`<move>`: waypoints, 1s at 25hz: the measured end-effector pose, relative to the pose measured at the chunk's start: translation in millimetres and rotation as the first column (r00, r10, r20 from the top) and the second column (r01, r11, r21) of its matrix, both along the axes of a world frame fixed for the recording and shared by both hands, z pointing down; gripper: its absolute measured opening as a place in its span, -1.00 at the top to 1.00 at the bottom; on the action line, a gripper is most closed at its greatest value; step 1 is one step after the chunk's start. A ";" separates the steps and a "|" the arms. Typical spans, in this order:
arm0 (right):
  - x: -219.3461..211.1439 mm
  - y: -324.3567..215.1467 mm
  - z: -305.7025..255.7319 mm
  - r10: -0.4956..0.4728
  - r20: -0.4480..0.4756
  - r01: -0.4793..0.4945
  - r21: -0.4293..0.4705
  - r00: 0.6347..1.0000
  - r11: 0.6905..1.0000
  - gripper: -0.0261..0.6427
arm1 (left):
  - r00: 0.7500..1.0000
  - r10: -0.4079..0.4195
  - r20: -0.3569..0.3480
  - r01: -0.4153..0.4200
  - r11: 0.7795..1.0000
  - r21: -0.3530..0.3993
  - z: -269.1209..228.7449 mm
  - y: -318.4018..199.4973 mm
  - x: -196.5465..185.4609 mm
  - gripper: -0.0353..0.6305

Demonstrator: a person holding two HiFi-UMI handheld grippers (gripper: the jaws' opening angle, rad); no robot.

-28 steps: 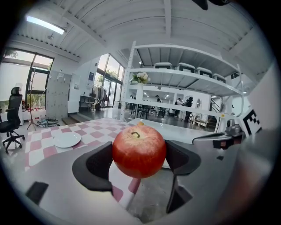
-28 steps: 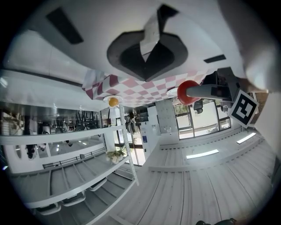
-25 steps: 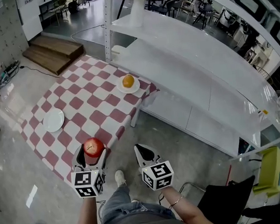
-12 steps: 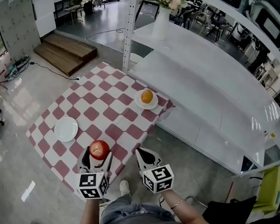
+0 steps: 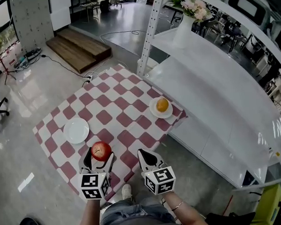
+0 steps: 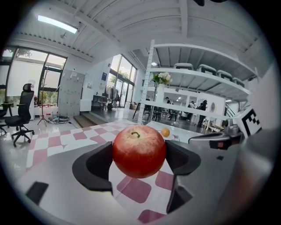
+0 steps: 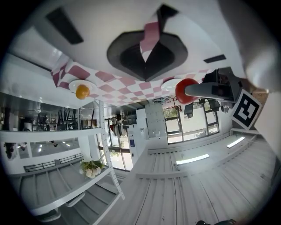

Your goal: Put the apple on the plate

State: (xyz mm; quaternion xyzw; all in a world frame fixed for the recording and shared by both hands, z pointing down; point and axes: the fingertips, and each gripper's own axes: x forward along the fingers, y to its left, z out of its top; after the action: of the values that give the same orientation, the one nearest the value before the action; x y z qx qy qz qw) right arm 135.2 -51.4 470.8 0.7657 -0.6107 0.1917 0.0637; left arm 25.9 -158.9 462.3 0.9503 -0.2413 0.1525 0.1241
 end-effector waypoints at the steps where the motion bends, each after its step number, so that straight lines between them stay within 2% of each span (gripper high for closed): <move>1: -1.2 -4.4 0.1 -0.011 0.000 0.011 -0.001 1.000 1.000 0.89 | 1.000 -0.011 0.002 0.011 1.000 0.001 0.3 -3.5 -2.0 -0.23; 8: -16.4 -43.2 0.3 -0.125 -0.004 0.125 -0.011 0.992 0.992 0.89 | 0.994 -0.111 0.003 0.111 0.994 -0.001 1.4 -28.5 -21.5 -0.23; 13: -22.4 -77.9 0.2 -0.229 0.002 0.229 -0.008 0.973 0.973 0.89 | 0.978 -0.205 0.021 0.205 0.979 0.009 4.3 -51.0 -33.1 -0.23; 18: -23.7 -109.6 7.3 -0.326 0.010 0.326 -0.012 0.945 0.945 0.89 | 0.954 -0.299 0.032 0.299 0.954 0.031 7.0 -75.2 -39.2 -0.23; 25: -23.5 -146.9 13.6 -0.462 0.022 0.463 -0.024 0.886 0.886 0.89 | 0.902 -0.427 0.072 0.425 0.904 0.039 18.5 -103.6 -40.1 -0.23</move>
State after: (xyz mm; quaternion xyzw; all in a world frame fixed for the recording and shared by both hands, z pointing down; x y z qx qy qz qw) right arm 111.7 -198.3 484.4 0.5957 -0.7732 0.1856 0.1136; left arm -14.2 -262.4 480.8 0.8693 -0.4493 0.1565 0.1342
